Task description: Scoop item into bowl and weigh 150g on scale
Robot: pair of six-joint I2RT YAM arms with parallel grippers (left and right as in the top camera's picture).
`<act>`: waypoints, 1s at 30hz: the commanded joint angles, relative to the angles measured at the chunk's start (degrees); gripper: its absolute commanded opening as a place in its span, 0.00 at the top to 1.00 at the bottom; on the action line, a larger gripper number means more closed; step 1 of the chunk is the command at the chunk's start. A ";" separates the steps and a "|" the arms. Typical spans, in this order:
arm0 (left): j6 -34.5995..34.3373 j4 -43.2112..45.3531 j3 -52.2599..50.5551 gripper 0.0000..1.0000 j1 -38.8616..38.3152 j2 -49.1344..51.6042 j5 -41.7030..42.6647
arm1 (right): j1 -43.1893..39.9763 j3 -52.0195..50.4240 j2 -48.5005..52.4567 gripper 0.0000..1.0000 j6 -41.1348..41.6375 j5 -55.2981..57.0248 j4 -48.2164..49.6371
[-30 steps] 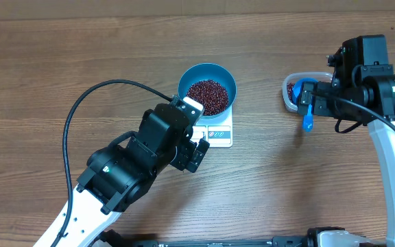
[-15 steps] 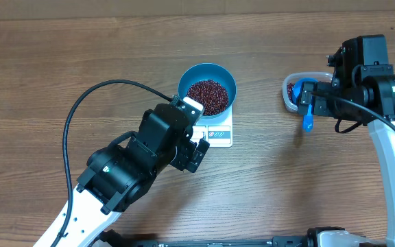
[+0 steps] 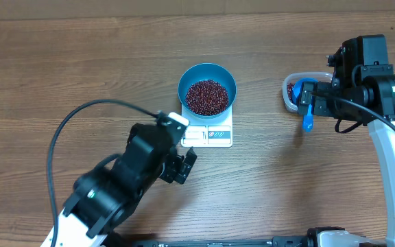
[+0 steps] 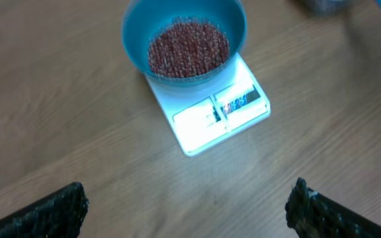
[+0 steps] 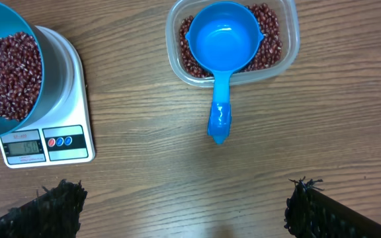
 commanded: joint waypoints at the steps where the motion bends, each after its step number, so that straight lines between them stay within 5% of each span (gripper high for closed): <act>1: 0.28 8.92 -9.25 0.01 3.23 -7.58 -1.40 | -0.20 1.44 -0.37 0.00 -0.68 0.24 0.31; 20: 0.26 74.62 -51.80 0.01 19.02 -40.37 3.58 | -0.20 1.44 -0.37 0.00 -0.68 0.24 0.31; 24: 0.31 81.20 -56.63 0.01 21.53 -43.67 3.50 | -0.20 1.44 -0.37 0.00 -0.68 0.24 0.31; 30: 0.24 79.47 -59.91 0.00 25.66 -48.48 3.85 | -0.20 1.44 -0.37 0.00 -0.68 0.24 0.31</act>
